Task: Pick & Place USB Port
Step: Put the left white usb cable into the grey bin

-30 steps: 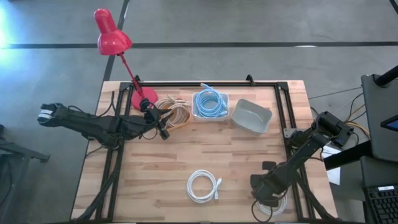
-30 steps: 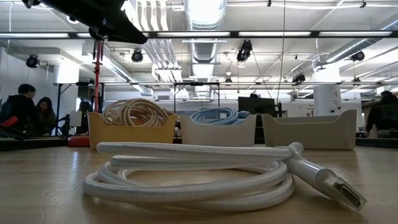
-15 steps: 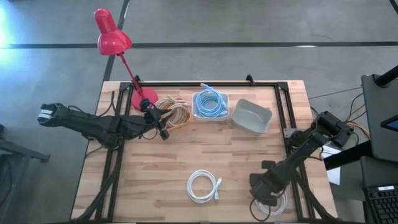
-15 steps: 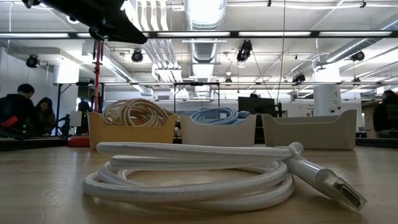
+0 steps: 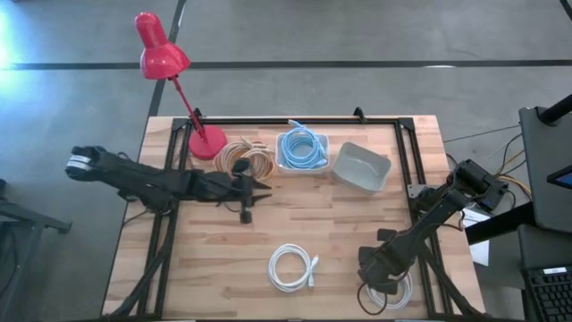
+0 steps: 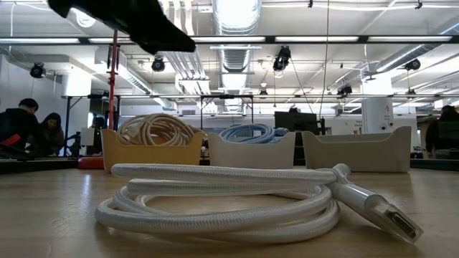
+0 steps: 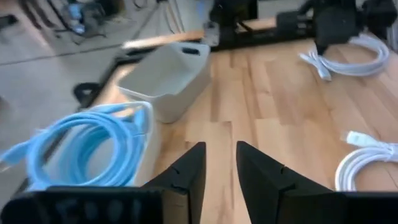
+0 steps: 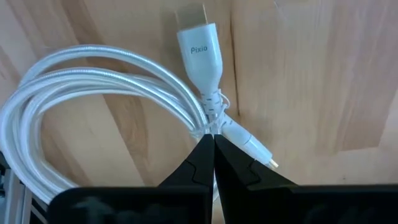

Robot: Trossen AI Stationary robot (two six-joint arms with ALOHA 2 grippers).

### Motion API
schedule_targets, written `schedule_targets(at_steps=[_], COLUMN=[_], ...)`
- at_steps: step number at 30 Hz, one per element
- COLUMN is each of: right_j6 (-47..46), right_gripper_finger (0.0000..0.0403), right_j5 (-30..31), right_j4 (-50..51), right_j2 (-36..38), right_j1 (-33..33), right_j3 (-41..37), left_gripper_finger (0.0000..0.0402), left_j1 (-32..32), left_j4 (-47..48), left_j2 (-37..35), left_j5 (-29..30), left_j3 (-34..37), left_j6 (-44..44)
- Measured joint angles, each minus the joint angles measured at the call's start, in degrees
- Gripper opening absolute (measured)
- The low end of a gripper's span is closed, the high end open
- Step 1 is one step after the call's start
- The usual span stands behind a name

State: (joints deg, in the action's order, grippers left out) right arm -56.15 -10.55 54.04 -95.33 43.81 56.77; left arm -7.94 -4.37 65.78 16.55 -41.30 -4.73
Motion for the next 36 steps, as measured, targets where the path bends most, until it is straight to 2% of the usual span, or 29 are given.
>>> schedule_targets(at_steps=[5, 12, 17, 27, 36], right_j6=[-0.56, -1.68, -0.38, -0.27, 1.37], right_gripper_finger=[0.0009, 0.0009, 0.0009, 0.0009, 0.0009], right_j5=[0.07, 0.04, 0.09, 4.63, 5.27], right_j4=[0.02, -0.04, -0.04, -0.04, -0.04], right_j2=[0.0, 0.0, 0.0, 0.0, 0.0], right_j1=[0.0, 0.0, 0.04, 0.04, -0.33], right_j3=[0.0, 0.0, 0.0, 0.0, 0.0], left_gripper_finger=[0.0142, 0.0207, 0.0224, 0.0223, 0.0222], left_j1=[0.0, -0.42, -1.15, -4.9, -4.7], left_j4=[4.96, 12.6, 10.76, 3.83, 1.44], left_j2=[10.26, 20.81, 26.73, 39.16, 44.42], left_j5=[-6.8, -11.19, -23.93, -24.52, -26.09], left_j3=[-7.1, -15.1, -16.63, -16.63, -16.76], left_j6=[-0.8, 0.48, 4.53, 7.83, 11.49])
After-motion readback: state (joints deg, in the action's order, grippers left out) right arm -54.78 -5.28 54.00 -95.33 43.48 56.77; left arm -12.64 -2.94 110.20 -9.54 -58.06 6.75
